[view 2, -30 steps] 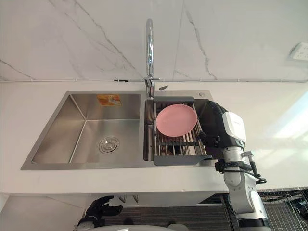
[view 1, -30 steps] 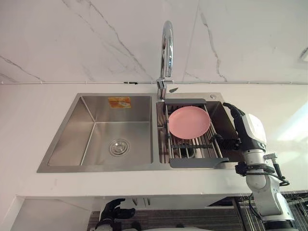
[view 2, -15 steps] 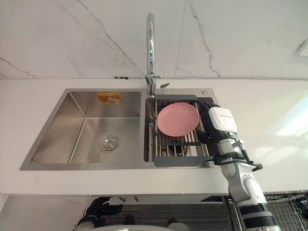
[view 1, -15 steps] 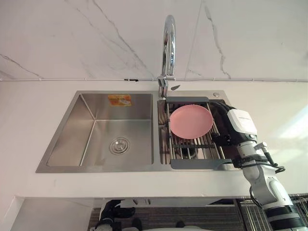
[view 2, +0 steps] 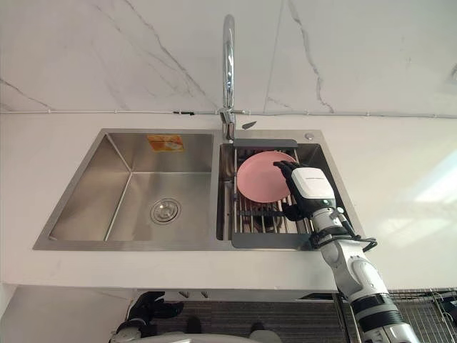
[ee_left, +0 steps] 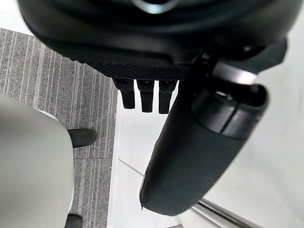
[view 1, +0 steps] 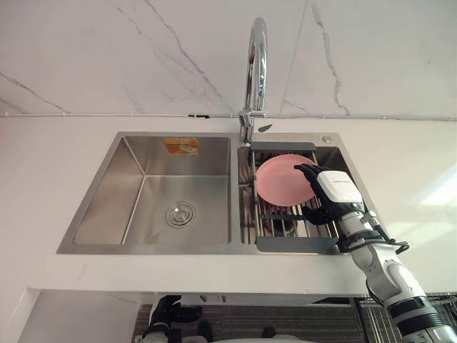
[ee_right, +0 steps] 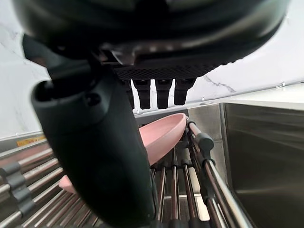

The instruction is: Walk over to the sink, pick up the cup, carry it to the dishwasher, place the cup inside the dishwasher, then close the dishwasher door

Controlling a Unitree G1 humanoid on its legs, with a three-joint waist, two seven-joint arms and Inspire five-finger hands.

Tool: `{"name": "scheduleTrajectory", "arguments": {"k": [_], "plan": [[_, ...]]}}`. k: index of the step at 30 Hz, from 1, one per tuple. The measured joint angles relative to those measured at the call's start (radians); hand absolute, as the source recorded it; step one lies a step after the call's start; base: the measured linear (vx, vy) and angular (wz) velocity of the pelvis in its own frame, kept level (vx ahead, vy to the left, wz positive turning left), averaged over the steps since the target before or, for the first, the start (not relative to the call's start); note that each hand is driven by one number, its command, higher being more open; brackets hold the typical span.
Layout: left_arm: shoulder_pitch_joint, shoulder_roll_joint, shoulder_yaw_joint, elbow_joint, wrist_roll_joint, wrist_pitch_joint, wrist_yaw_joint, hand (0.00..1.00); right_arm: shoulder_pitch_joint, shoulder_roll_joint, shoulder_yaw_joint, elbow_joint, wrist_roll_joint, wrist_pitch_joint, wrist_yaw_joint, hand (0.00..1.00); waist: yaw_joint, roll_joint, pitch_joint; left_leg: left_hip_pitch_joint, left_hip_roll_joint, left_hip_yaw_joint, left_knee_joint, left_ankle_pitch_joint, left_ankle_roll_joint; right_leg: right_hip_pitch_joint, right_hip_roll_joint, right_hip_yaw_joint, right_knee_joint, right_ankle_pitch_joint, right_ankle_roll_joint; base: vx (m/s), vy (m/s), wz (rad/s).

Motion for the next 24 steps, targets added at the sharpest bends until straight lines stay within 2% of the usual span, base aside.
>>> {"name": "scheduleTrajectory", "arguments": {"k": [10, 24], "plan": [[0.002, -0.004, -0.004, -0.006, 0.000, -0.008, 0.000, 0.90, -0.065, -0.024, 0.023, 0.075, -0.090, 0.029, -0.006, 0.90, 0.002, 0.010, 0.007, -0.004, -0.001, -0.009, 0.000, 0.001, 0.001, 0.000, 0.000, -0.009, 0.000, 0.000, 0.000, -0.01, -0.005, 0.01], [0.004, -0.004, -0.026, -0.030, -0.001, -0.021, 0.001, 0.90, -0.125, -0.014, 0.023, 0.112, -0.091, 0.058, -0.028, 0.90, 0.005, 0.021, 0.032, -0.020, -0.003, -0.024, -0.001, 0.009, 0.002, -0.007, -0.001, -0.026, 0.000, 0.000, 0.000, -0.02, -0.009, 0.03]]}}
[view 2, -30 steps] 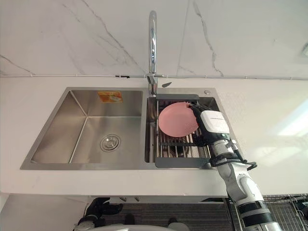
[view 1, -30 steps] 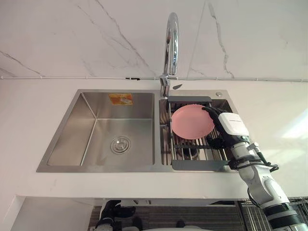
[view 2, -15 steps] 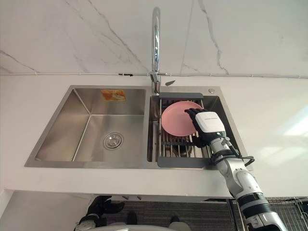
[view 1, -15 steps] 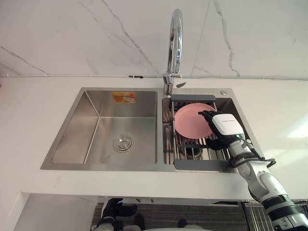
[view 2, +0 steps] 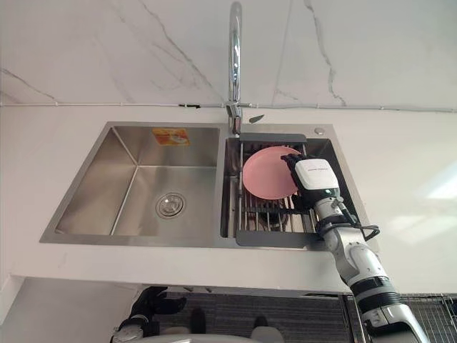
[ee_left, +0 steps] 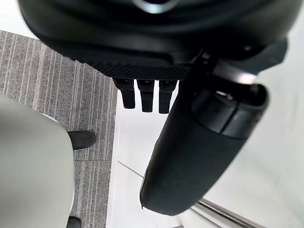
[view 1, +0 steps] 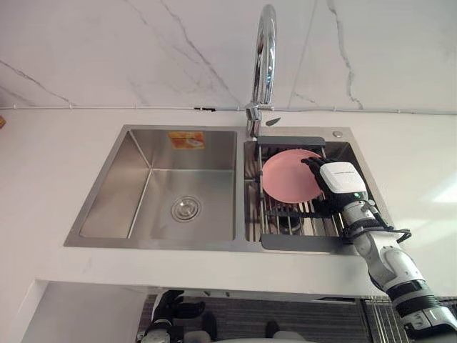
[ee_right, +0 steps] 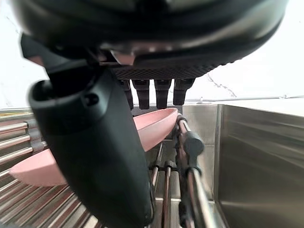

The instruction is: Walk over to the sink, pick up the cup, carry it to the dishwasher, place the cup inside the dishwasher, then close the dishwasher door

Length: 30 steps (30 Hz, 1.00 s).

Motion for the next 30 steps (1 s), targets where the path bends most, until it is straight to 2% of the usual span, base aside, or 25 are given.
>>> {"name": "scheduleTrajectory", "arguments": {"k": [6, 7, 19, 30], "plan": [[0.002, 0.001, -0.011, -0.008, -0.001, 0.000, 0.007, 0.90, -0.029, 0.032, 0.001, 0.023, 0.002, 0.005, -0.002, 0.90, 0.002, 0.003, 0.003, -0.003, 0.000, -0.003, 0.000, 0.001, 0.000, 0.000, 0.000, -0.003, -0.001, 0.000, 0.000, 0.00, 0.000, 0.00], [0.002, 0.002, -0.012, -0.008, -0.001, 0.000, 0.007, 0.90, -0.029, 0.035, 0.002, 0.024, 0.003, 0.005, -0.005, 0.30, 0.001, 0.004, 0.004, -0.003, 0.000, -0.003, 0.000, 0.002, 0.000, 0.000, 0.000, -0.003, -0.001, 0.000, 0.000, 0.00, 0.000, 0.00], [0.002, 0.001, -0.012, -0.012, -0.001, -0.001, 0.009, 0.90, -0.063, 0.055, 0.014, 0.031, 0.028, 0.008, -0.051, 0.30, 0.000, 0.005, 0.011, -0.007, 0.003, -0.009, -0.005, 0.006, -0.002, -0.002, 0.003, -0.009, 0.000, 0.000, 0.000, -0.04, -0.010, 0.01], [0.002, 0.002, -0.011, -0.017, -0.001, -0.001, 0.008, 0.90, -0.052, 0.070, -0.009, -0.018, 0.088, 0.006, -0.045, 0.30, -0.002, 0.000, 0.017, -0.005, 0.005, -0.011, -0.001, 0.006, -0.002, 0.002, 0.004, -0.010, 0.000, 0.000, -0.001, 0.00, 0.000, 0.00]]}}
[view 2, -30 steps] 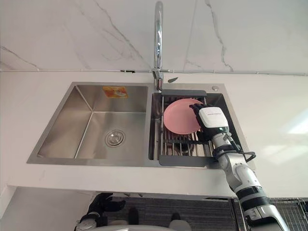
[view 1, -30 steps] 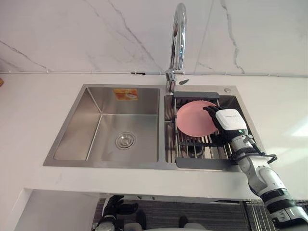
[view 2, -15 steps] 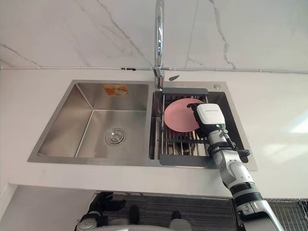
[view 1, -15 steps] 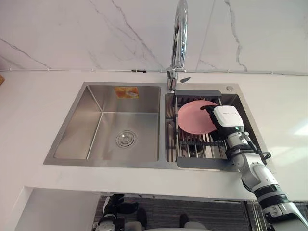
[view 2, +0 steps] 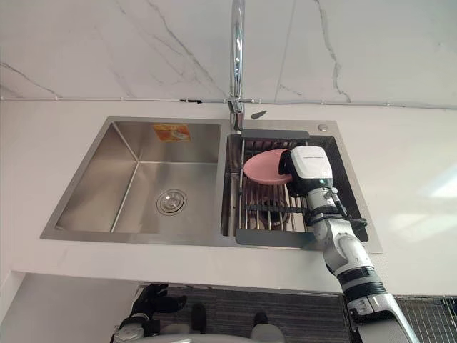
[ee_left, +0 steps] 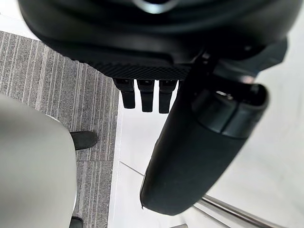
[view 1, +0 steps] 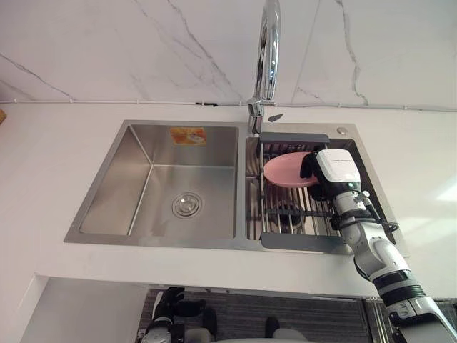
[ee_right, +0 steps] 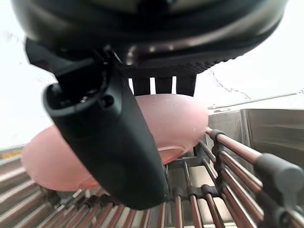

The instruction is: Walk over to the sink, pick up the cup, carry it to the dishwasher, place the cup inside the dishwasher, then close the dishwasher door

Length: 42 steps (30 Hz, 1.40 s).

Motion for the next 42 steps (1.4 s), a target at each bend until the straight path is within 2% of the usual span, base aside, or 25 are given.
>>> {"name": "scheduleTrajectory", "arguments": {"k": [4, 9, 16, 21, 27, 31, 37, 39, 42], "plan": [[0.000, 0.000, 0.001, -0.001, 0.000, 0.002, 0.001, 0.90, 0.059, 0.008, -0.021, -0.082, 0.023, 0.002, 0.007, 0.30, -0.002, -0.002, 0.001, 0.004, 0.000, 0.005, 0.000, 0.000, 0.000, 0.004, 0.000, 0.004, 0.001, 0.000, 0.000, 0.00, 0.000, -0.02], [0.005, -0.002, 0.016, 0.002, 0.000, 0.009, 0.003, 0.90, 0.148, 0.061, -0.049, -0.258, 0.126, -0.012, 0.008, 0.30, -0.019, -0.002, 0.001, 0.013, 0.003, 0.011, 0.001, 0.000, 0.000, 0.008, 0.002, 0.011, 0.005, 0.000, 0.000, 0.00, 0.000, -0.03], [-0.001, -0.002, 0.021, 0.010, 0.000, 0.037, 0.005, 0.90, 0.232, 0.118, -0.051, -0.482, 0.192, -0.085, 0.005, 0.30, -0.024, -0.005, 0.003, 0.061, 0.005, 0.021, 0.001, -0.001, -0.003, 0.042, 0.003, 0.024, 0.016, 0.000, 0.000, -0.06, -0.002, -0.04], [-0.008, -0.004, 0.029, 0.026, -0.001, 0.040, 0.007, 0.90, 0.251, 0.158, -0.110, -0.524, 0.223, -0.097, 0.005, 0.30, -0.024, -0.005, 0.003, 0.076, 0.009, 0.045, -0.005, -0.004, -0.011, 0.041, 0.000, 0.044, 0.018, -0.008, -0.004, -0.08, 0.014, -0.15], [-0.010, -0.004, 0.033, 0.036, -0.001, 0.039, 0.012, 0.90, 0.309, 0.227, -0.202, -0.593, 0.336, -0.101, -0.002, 0.30, -0.027, -0.006, -0.001, 0.077, 0.013, 0.047, -0.004, -0.002, -0.010, 0.041, 0.003, 0.044, 0.017, 0.000, -0.007, -0.01, 0.000, -0.01], [-0.011, -0.004, 0.037, 0.041, -0.001, 0.041, 0.014, 0.90, 0.329, 0.285, -0.215, -0.593, 0.407, -0.101, -0.002, 0.30, -0.026, -0.006, -0.007, 0.077, 0.017, 0.048, 0.000, 0.002, -0.007, 0.047, 0.007, 0.044, 0.005, 0.009, -0.012, 0.00, 0.000, 0.00], [-0.011, -0.003, 0.037, 0.049, -0.001, 0.048, 0.019, 0.90, 0.388, 0.336, -0.234, -0.594, 0.428, -0.102, -0.001, 0.30, -0.026, -0.006, -0.021, 0.080, 0.021, 0.049, 0.000, 0.002, -0.008, 0.052, 0.011, 0.044, 0.000, 0.015, -0.014, -0.01, -0.004, 0.00], [-0.011, -0.001, 0.037, 0.051, 0.000, 0.048, 0.019, 0.90, 0.397, 0.343, -0.233, -0.596, 0.432, -0.102, -0.001, 0.30, -0.027, -0.007, -0.023, 0.078, 0.024, 0.048, 0.001, -0.003, -0.019, 0.052, 0.014, 0.044, 0.000, 0.015, -0.015, -0.05, -0.014, 0.02], [-0.015, 0.011, 0.010, 0.049, 0.002, 0.030, 0.011, 0.90, 0.399, 0.342, -0.235, -0.620, 0.434, -0.102, -0.003, 0.30, -0.027, -0.012, -0.021, 0.009, 0.034, 0.024, 0.104, -0.039, -0.020, 0.044, 0.018, 0.022, 0.001, 0.019, -0.021, -0.05, -0.029, 0.20]]}}
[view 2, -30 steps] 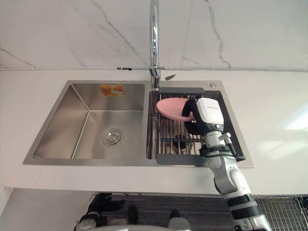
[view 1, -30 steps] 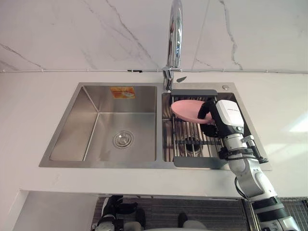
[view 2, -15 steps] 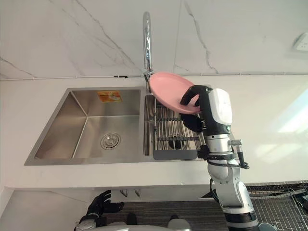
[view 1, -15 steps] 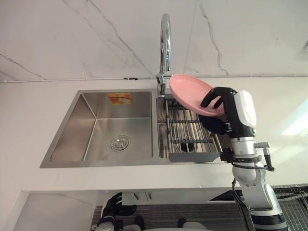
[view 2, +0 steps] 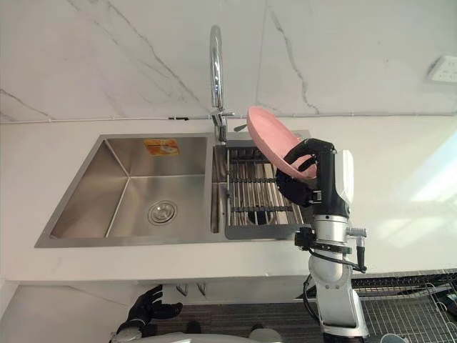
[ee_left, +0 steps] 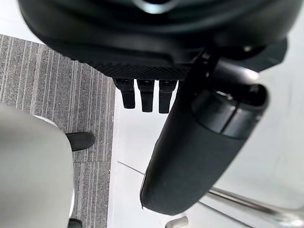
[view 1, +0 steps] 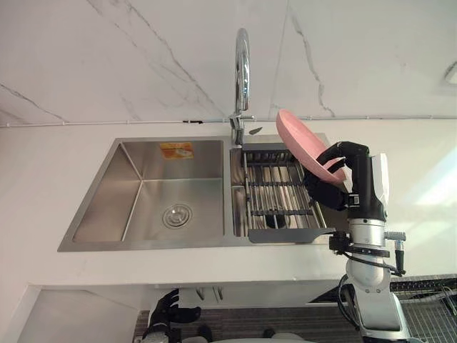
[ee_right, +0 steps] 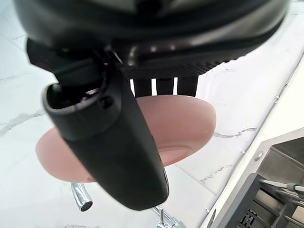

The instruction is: Walk over to the sink, pick up the cup, carry it to the dishwasher, place the cup inside the dishwasher, then close the dishwasher door

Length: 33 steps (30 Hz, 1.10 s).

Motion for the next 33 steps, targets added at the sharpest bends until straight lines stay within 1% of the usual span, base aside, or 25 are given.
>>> {"name": "scheduleTrajectory", "arguments": {"k": [1, 2, 3, 4, 5, 6, 7, 8, 9, 11, 14, 17, 18, 19, 20, 21, 22, 23, 24, 25, 26, 27, 28, 31, 33], "plan": [[-0.005, 0.000, -0.014, 0.001, 0.000, -0.006, -0.006, 0.90, 0.000, -0.004, -0.002, -0.014, 0.000, -0.001, -0.002, 0.30, 0.000, 0.002, 0.000, -0.039, 0.007, -0.013, 0.064, -0.024, 0.002, -0.005, 0.004, -0.013, 0.003, -0.001, -0.002, -0.04, -0.036, 0.28], [-0.007, -0.003, -0.014, 0.000, -0.001, -0.008, -0.008, 0.90, 0.000, -0.006, -0.003, -0.020, 0.000, -0.001, -0.003, 0.30, 0.001, 0.003, 0.000, -0.051, 0.012, -0.016, 0.088, -0.035, 0.000, -0.007, 0.008, -0.015, 0.006, -0.002, -0.004, -0.05, -0.042, 0.16], [-0.008, -0.005, -0.015, -0.001, 0.000, -0.011, -0.009, 0.90, -0.005, -0.012, -0.001, -0.024, 0.000, -0.001, -0.004, 0.30, 0.004, 0.004, 0.000, -0.067, 0.019, -0.019, 0.115, -0.052, -0.009, -0.013, 0.014, -0.015, 0.012, -0.005, -0.008, -0.05, -0.035, -0.02], [-0.010, -0.003, -0.018, 0.000, 0.000, -0.013, -0.010, 0.90, -0.022, -0.026, 0.005, -0.024, 0.000, -0.002, -0.007, 0.30, 0.005, 0.005, 0.001, -0.076, 0.026, -0.023, 0.127, -0.058, -0.019, -0.032, 0.019, -0.007, 0.038, -0.013, -0.020, -0.06, -0.030, -0.06], [-0.010, -0.002, -0.021, 0.000, 0.000, -0.013, -0.011, 0.90, -0.030, -0.032, 0.007, -0.024, 0.000, -0.004, -0.010, 0.30, 0.004, 0.005, 0.001, -0.078, 0.025, -0.025, 0.131, -0.057, -0.022, -0.042, 0.017, -0.003, 0.050, -0.016, -0.023, -0.05, -0.012, -0.17], [-0.015, -0.004, -0.020, -0.001, -0.001, -0.013, -0.012, 0.90, -0.050, -0.046, 0.005, -0.024, 0.000, -0.005, -0.015, 0.30, 0.002, 0.008, 0.007, -0.109, 0.020, -0.067, 0.215, -0.090, -0.018, -0.062, 0.016, 0.010, 0.070, -0.022, -0.029, -0.03, 0.019, -0.47], [-0.017, -0.014, -0.018, -0.001, 0.000, -0.013, -0.010, 0.90, -0.068, -0.061, 0.009, -0.023, 0.000, -0.005, -0.015, 0.30, 0.008, 0.021, 0.010, -0.131, 0.010, -0.142, 0.312, -0.151, -0.027, -0.081, 0.025, 0.040, 0.087, -0.022, -0.028, -0.02, 0.027, -0.60], [-0.015, -0.019, -0.021, 0.002, 0.000, -0.012, -0.008, 0.90, -0.071, -0.069, 0.010, -0.023, 0.000, -0.006, -0.015, 0.30, 0.006, 0.031, 0.009, -0.127, 0.008, -0.166, 0.320, -0.174, -0.045, -0.085, 0.032, 0.052, 0.092, -0.023, -0.026, 0.00, 0.055, -0.62], [-0.010, -0.027, -0.020, 0.010, -0.001, -0.011, -0.007, 0.90, -0.070, -0.077, 0.007, -0.023, 0.000, -0.009, -0.017, 0.30, -0.002, 0.052, 0.006, -0.113, 0.010, -0.189, 0.302, -0.206, -0.042, -0.090, 0.038, 0.067, 0.099, -0.025, -0.021, -0.03, 0.091, -0.47], [-0.016, -0.029, -0.020, 0.023, -0.001, -0.012, -0.009, 0.90, -0.048, -0.074, 0.005, -0.023, -0.002, -0.008, -0.017, 0.30, -0.012, 0.047, 0.010, -0.102, -0.005, -0.166, 0.281, -0.197, -0.029, -0.103, 0.024, 0.095, 0.112, -0.017, -0.004, -0.05, 0.094, -0.34], [-0.021, -0.029, -0.018, 0.022, -0.002, -0.014, -0.009, 0.90, -0.044, -0.070, 0.010, -0.021, -0.021, -0.004, -0.015, 0.30, -0.015, 0.035, 0.020, -0.106, -0.019, -0.110, 0.289, -0.196, -0.012, -0.144, 0.015, 0.157, 0.126, -0.005, 0.012, -0.07, 0.095, -0.46], [-0.023, -0.022, -0.009, 0.022, -0.020, -0.010, 0.001, 0.90, -0.050, -0.068, 0.023, -0.014, -0.049, 0.002, -0.015, 0.30, -0.006, 0.030, 0.024, -0.121, -0.012, -0.050, 0.317, -0.212, -0.001, -0.190, 0.022, 0.217, 0.147, -0.004, 0.009, -0.06, 0.070, -0.70], [-0.025, -0.019, 0.000, 0.024, -0.022, -0.006, 0.007, 0.90, -0.050, -0.066, 0.028, -0.005, -0.053, 0.005, -0.014, 0.30, -0.005, 0.028, 0.025, -0.129, -0.009, -0.031, 0.337, -0.224, 0.002, -0.206, 0.024, 0.224, 0.150, -0.008, -0.017, -0.11, 0.117, -0.76], [-0.033, -0.016, 0.011, 0.033, -0.021, -0.005, 0.013, 0.90, -0.049, -0.066, 0.028, 0.009, -0.072, 0.013, -0.014, 0.30, -0.004, 0.033, 0.026, -0.128, -0.001, -0.021, 0.321, -0.225, 0.006, -0.208, 0.022, 0.176, 0.131, -0.034, -0.113, -0.09, 0.103, -0.79], [-0.032, -0.017, 0.012, 0.038, -0.021, -0.005, 0.013, 0.90, -0.050, -0.066, 0.028, 0.014, -0.080, 0.019, -0.014, 0.30, -0.001, 0.045, 0.023, -0.123, 0.016, -0.017, 0.299, -0.215, 0.029, -0.203, 0.020, 0.147, 0.137, -0.050, -0.123, -0.09, 0.084, -0.86], [-0.041, -0.011, 0.031, 0.040, -0.020, -0.006, 0.014, 0.90, -0.056, -0.063, 0.032, 0.015, -0.089, 0.024, -0.014, 0.30, 0.010, 0.034, 0.041, -0.110, 0.029, 0.027, 0.276, -0.196, 0.045, -0.246, -0.004, 0.063, 0.284, -0.075, -0.097, -0.09, 0.017, -0.83], [-0.040, 0.011, 0.041, 0.038, -0.022, -0.005, 0.015, 0.90, -0.056, -0.062, 0.048, 0.016, -0.104, 0.024, -0.013, 0.30, 0.008, 0.007, 0.045, -0.105, 0.028, 0.058, 0.272, -0.186, 0.037, -0.271, -0.051, -0.009, 0.448, -0.118, -0.099, -0.10, 0.013, -0.79], [-0.040, 0.021, 0.041, 0.039, -0.021, -0.003, 0.015, 0.90, -0.056, -0.061, 0.054, 0.016, -0.116, 0.023, -0.012, 0.30, 0.009, -0.002, 0.042, -0.106, 0.028, 0.073, 0.271, -0.186, 0.037, -0.268, -0.065, -0.034, 0.488, -0.142, -0.096, -0.09, -0.028, -0.73], [-0.035, 0.040, 0.037, 0.040, -0.018, 0.001, 0.015, 0.90, -0.056, -0.061, 0.069, 0.016, -0.133, 0.020, -0.012, 0.30, 0.014, -0.017, 0.032, -0.104, 0.028, 0.101, 0.262, -0.185, 0.034, -0.238, -0.087, -0.070, 0.494, -0.190, -0.079, -0.03, -0.074, -0.74], [-0.034, 0.052, 0.037, 0.039, -0.017, 0.001, 0.015, 0.90, -0.056, -0.061, 0.076, 0.016, -0.159, 0.016, -0.011, 0.30, 0.021, -0.032, 0.026, -0.105, 0.027, 0.128, 0.259, -0.187, 0.027, -0.196, -0.093, -0.090, 0.406, -0.214, -0.042, -0.02, -0.098, -0.76], [-0.033, 0.059, 0.038, 0.039, -0.017, 0.001, 0.015, 0.90, -0.056, -0.061, 0.079, 0.016, -0.165, 0.016, -0.011, 0.30, 0.028, -0.040, 0.023, -0.106, 0.025, 0.141, 0.261, -0.187, 0.019, -0.172, -0.089, -0.087, 0.335, -0.221, -0.015, 0.01, -0.137, -0.67], [-0.028, 0.053, 0.038, 0.043, -0.007, 0.004, 0.015, 0.90, -0.053, -0.067, 0.082, 0.029, -0.169, 0.017, -0.010, 0.30, 0.029, -0.021, 0.018, -0.109, 0.044, 0.143, 0.263, -0.183, 0.005, -0.146, -0.051, -0.074, 0.248, -0.173, 0.006, 0.03, -0.123, -0.63], [-0.012, 0.050, 0.038, 0.042, -0.005, 0.005, 0.018, 0.90, -0.047, -0.065, 0.081, 0.044, -0.172, 0.021, -0.010, 0.30, 0.028, -0.012, 0.011, -0.104, 0.065, 0.148, 0.257, -0.178, -0.005, -0.126, -0.020, -0.058, 0.185, -0.134, -0.002, 0.05, -0.115, -0.60], [0.007, 0.056, 0.035, 0.042, 0.001, 0.005, 0.017, 0.90, -0.008, -0.063, 0.061, 0.044, -0.180, 0.027, -0.011, 0.30, 0.026, -0.014, 0.010, -0.070, 0.082, 0.158, 0.223, -0.168, -0.020, -0.094, 0.010, -0.025, 0.127, -0.097, -0.008, 0.07, -0.087, -0.45], [0.015, 0.055, 0.034, 0.042, 0.000, 0.010, 0.018, 0.90, 0.027, -0.052, 0.033, 0.044, -0.187, 0.028, -0.011, 0.30, 0.023, -0.015, 0.009, -0.043, 0.082, 0.167, 0.201, -0.165, -0.025, -0.073, 0.016, -0.012, 0.103, -0.088, -0.009, 0.03, -0.035, -0.24]]}}
